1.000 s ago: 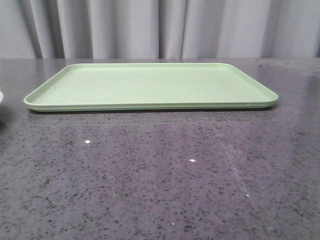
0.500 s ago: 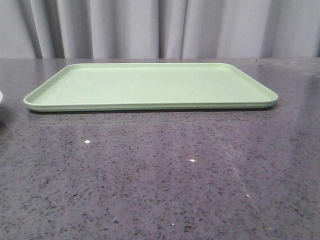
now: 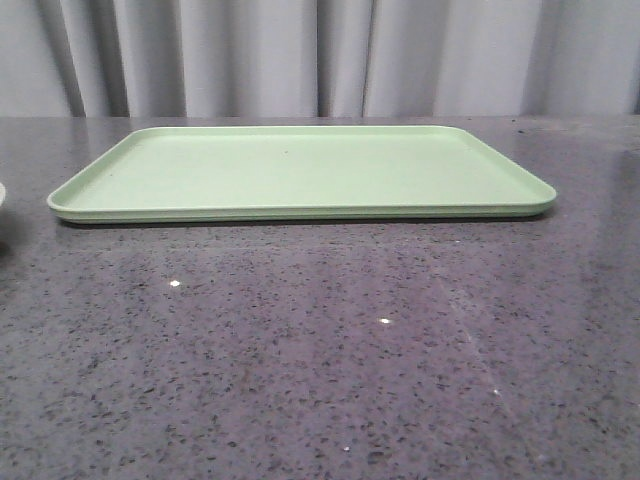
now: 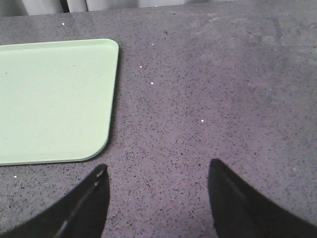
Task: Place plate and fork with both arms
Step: 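Close the left gripper on the plate rim and lift it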
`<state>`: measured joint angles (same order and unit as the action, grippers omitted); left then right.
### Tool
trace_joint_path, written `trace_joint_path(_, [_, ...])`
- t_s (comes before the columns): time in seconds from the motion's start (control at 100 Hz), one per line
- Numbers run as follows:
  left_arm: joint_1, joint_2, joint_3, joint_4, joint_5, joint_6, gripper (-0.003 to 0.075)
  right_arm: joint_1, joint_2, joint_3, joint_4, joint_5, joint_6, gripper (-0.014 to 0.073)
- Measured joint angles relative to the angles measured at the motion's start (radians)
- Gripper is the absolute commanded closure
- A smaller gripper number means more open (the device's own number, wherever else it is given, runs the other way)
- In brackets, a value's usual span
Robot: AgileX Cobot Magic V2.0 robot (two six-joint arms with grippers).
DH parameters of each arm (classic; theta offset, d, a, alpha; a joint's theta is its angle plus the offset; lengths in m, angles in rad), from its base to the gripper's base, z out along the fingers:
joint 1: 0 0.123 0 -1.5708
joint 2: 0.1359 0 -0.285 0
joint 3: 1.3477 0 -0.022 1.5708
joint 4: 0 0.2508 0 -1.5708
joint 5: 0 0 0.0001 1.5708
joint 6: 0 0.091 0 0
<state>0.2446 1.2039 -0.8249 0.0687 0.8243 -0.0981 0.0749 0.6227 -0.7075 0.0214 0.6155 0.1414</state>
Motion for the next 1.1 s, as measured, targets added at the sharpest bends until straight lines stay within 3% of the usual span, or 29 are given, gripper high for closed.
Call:
trace_joint_path(0.38, [0.000, 0.057, 0.000, -0.002, -0.015, 0.000, 0.0374, 0.000, 0.000, 0.000, 0.000, 0.000, 0.000, 0.0144])
trace_joint_path(0.81, [0.000, 0.067, -0.009, -0.006, -0.018, 0.000, 0.0734, 0.000, 0.000, 0.000, 0.000, 0.000, 0.000, 0.0144])
trace_joint_path(1.1, [0.000, 0.065, -0.010, -0.024, -0.022, -0.002, 0.0741, 0.000, 0.000, 0.000, 0.000, 0.000, 0.000, 0.0144])
